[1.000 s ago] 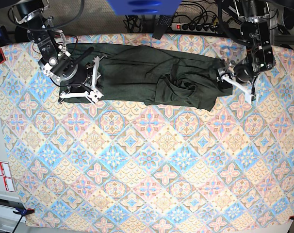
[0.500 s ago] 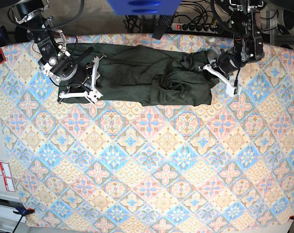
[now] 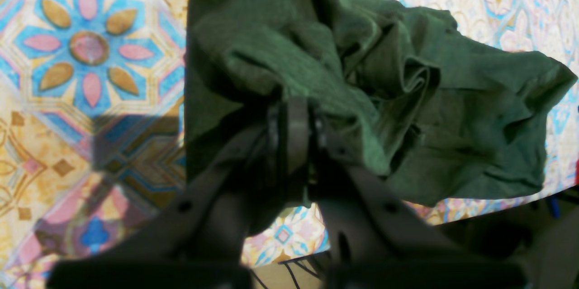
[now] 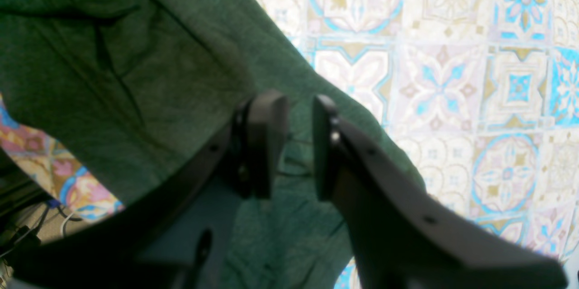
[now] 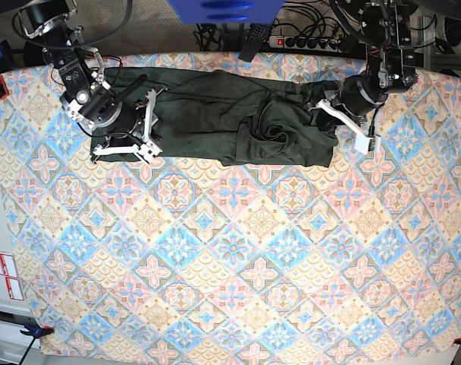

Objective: Fold the T-shirt properly
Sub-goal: 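Press and tuck the folded end with the left gripper, then push the left gripper along the strip toward the right gripper, flattening it, then grasp the strip's end with the right gripper and the other end with left, then fold the strip end over toward the left gripper with the right gripper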

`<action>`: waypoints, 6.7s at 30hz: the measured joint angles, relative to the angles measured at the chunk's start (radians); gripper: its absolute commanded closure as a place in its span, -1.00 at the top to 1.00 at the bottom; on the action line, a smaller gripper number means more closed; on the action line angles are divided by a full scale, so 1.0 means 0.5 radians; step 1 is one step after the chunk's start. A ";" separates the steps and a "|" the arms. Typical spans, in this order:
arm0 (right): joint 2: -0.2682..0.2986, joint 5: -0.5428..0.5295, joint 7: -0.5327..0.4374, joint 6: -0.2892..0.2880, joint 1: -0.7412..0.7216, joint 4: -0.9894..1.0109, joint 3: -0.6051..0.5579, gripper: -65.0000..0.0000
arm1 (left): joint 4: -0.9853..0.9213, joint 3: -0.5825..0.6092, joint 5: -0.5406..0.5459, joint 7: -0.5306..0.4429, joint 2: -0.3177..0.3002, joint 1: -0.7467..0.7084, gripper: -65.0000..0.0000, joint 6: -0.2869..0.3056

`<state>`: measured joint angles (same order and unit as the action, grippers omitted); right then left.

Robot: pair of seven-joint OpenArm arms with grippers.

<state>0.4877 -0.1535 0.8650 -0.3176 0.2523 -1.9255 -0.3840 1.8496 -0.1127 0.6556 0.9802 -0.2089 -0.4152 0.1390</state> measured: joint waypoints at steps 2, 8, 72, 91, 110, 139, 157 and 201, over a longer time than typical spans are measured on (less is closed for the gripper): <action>0.001 0.000 0.003 -0.001 0.000 0.000 0.001 -0.57 | 0.000 0.144 0.008 0.011 0.004 0.000 -1.00 0.002; 0.002 0.001 0.002 0.000 0.009 0.000 0.107 -0.57 | 0.000 0.533 0.007 0.019 0.020 0.041 -1.00 0.011; -0.001 0.000 -0.006 -0.002 0.034 -0.001 0.114 -0.56 | -0.212 0.700 0.121 0.278 -0.114 0.483 -0.22 -0.007; -0.001 -0.002 -0.001 -0.002 0.027 0.000 0.114 -0.56 | -0.395 0.431 0.107 0.169 -0.069 0.330 -0.56 -0.005; -0.001 -0.007 0.007 0.000 0.106 0.001 0.394 -0.56 | -0.275 0.826 0.165 0.162 0.006 0.401 -0.57 -0.008; -0.017 -0.919 0.230 -0.355 -0.034 0.681 0.932 0.36 | -0.013 0.222 0.217 0.164 -0.237 0.188 -0.56 0.016; -0.025 -0.912 0.238 -0.544 -0.028 1.138 1.106 0.36 | -0.015 0.220 0.217 0.164 -0.237 0.195 -0.56 0.015; -0.472 -1.005 0.233 -0.764 -0.068 1.157 0.936 0.15 | -0.017 0.220 0.219 0.163 -0.236 0.195 -0.56 0.016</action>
<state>0.2520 -0.6559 0.9813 -0.6994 0.2184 -1.3472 0.0841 1.8412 -0.0025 0.7650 1.0615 -0.3267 -0.3180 0.1471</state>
